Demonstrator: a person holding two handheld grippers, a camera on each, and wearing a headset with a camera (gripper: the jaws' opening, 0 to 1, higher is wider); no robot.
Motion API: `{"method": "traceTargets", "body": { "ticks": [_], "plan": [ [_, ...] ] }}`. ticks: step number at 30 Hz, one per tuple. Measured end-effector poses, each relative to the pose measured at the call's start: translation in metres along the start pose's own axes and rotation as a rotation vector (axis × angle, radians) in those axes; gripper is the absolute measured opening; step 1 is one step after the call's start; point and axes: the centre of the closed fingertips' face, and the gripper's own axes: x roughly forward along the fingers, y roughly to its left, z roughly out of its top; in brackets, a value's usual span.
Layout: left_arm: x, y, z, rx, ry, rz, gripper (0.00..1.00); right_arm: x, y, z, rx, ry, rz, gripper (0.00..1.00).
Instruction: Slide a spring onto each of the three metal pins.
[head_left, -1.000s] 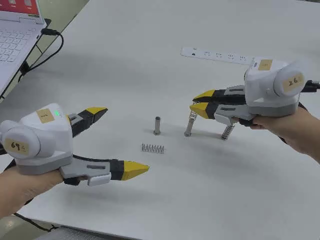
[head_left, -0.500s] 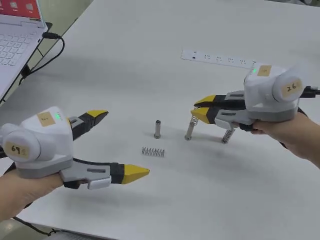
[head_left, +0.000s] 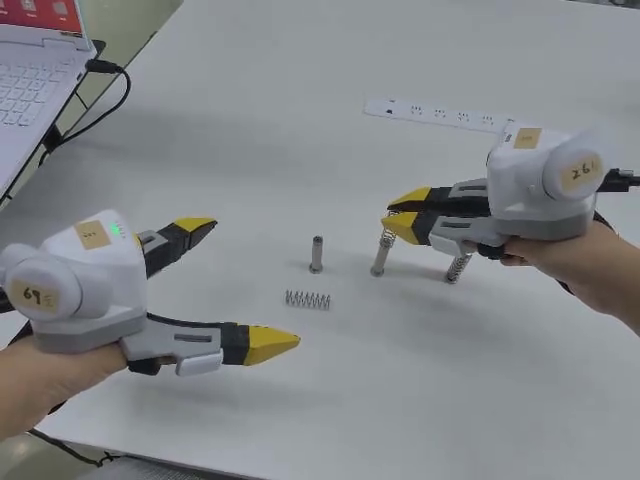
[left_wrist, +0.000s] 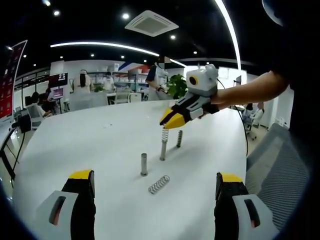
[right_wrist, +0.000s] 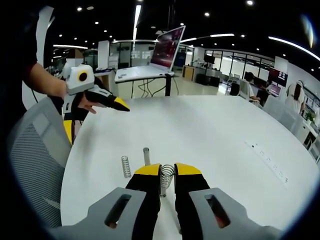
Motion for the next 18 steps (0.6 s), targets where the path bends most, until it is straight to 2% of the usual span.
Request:
{"method": "traceTargets", "body": {
  "ticks": [15,18],
  "plan": [
    [-0.002,-0.002,-0.006,-0.008,0.012,0.002,0.98,0.007,0.002,-0.014,0.003,0.029,-0.007,0.07],
    [-0.001,-0.003,-0.007,-0.010,0.015,-0.001,0.98,0.010,0.004,-0.018,-0.017,0.048,-0.008,0.07]
  ]
}}
